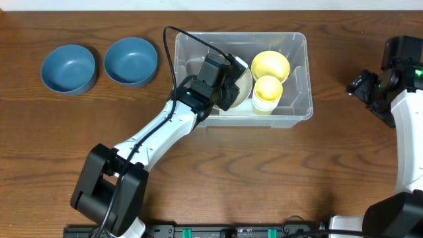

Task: Pack container
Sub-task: 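Carry the cream bowl into the container and lower it, then open the left gripper and move it back to the teal bowls, then lower the left gripper onto the right teal bowl and grasp its rim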

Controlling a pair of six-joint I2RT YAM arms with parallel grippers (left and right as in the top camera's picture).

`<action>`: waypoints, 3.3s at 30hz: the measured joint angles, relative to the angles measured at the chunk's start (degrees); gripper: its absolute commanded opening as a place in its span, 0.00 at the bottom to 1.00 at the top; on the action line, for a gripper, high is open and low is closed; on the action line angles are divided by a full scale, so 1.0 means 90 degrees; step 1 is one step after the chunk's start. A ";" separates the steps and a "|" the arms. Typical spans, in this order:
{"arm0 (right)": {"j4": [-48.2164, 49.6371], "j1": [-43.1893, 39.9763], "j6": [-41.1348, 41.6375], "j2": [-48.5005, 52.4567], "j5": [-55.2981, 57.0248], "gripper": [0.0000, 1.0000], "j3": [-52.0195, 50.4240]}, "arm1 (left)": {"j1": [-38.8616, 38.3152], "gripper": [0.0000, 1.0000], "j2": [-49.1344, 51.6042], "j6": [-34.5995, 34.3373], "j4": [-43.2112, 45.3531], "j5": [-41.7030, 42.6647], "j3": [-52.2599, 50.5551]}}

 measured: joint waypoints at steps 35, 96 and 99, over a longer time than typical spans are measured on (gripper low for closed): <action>0.0000 0.0000 0.0000 0.0000 0.0000 0.99 0.0000 | 0.2992 0.49 -0.1651 -0.3150 -0.2135 -0.1865 0.0146; 0.0000 0.0000 0.0000 0.0000 0.0000 0.99 0.0000 | 0.3857 0.13 0.1044 -0.8439 -0.1001 -0.1161 0.0143; -0.0002 0.0000 0.0000 0.0000 0.0000 0.99 0.0000 | 0.3864 0.06 0.1049 -0.8456 -0.0974 -0.1161 0.0143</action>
